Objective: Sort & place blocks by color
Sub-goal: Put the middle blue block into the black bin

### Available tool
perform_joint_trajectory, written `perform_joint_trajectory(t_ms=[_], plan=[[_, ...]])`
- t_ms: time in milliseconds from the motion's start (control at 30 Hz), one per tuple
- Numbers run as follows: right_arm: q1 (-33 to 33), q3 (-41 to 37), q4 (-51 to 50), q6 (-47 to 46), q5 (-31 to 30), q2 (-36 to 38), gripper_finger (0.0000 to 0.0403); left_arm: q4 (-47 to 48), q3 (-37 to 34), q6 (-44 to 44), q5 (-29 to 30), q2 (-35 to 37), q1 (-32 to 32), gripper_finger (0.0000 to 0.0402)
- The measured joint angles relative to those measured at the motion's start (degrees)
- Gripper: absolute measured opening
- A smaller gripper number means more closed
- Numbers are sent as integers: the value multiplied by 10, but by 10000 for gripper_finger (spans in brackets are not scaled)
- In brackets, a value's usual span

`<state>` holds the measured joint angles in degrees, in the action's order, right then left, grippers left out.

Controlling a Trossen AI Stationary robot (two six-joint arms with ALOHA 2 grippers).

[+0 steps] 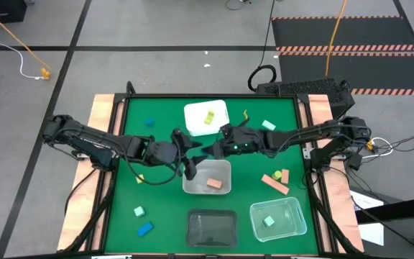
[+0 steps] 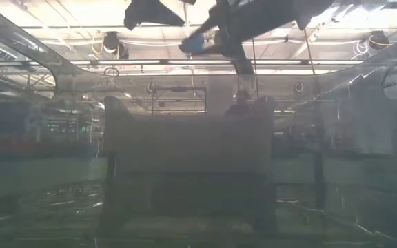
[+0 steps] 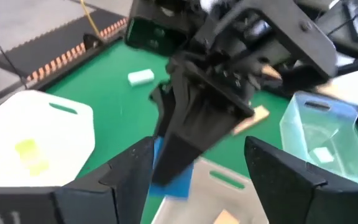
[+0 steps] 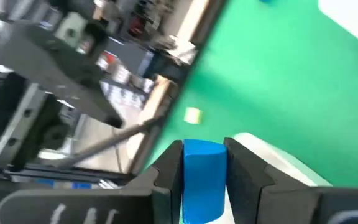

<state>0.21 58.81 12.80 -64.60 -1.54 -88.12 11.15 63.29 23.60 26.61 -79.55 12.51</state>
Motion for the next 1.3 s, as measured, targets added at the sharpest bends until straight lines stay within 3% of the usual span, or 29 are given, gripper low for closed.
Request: perform_joint_trajectory(t_ms=[167, 367, 533, 767, 1100, 1300], plan=[[-2, 0, -58, 5, 65, 0, 73, 68, 0, 57, 0, 0, 0, 236], [45, 0, -76, 71, 164, 0, 73, 203, 0, 149, -1, 0, 0, 229], [97, 0, -75, 100, 168, 0, 73, 349, 0, 265, -1, 0, 0, 222], [174, 0, -75, 153, 115, 0, 74, 468, 0, 374, -1, 0, 0, 208], [258, 0, -70, 353, -12, 0, 76, 448, 0, 425, -7, 0, 0, 191], [289, 0, -56, 445, -47, 0, 76, 442, 0, 457, -6, 0, 0, 191]])
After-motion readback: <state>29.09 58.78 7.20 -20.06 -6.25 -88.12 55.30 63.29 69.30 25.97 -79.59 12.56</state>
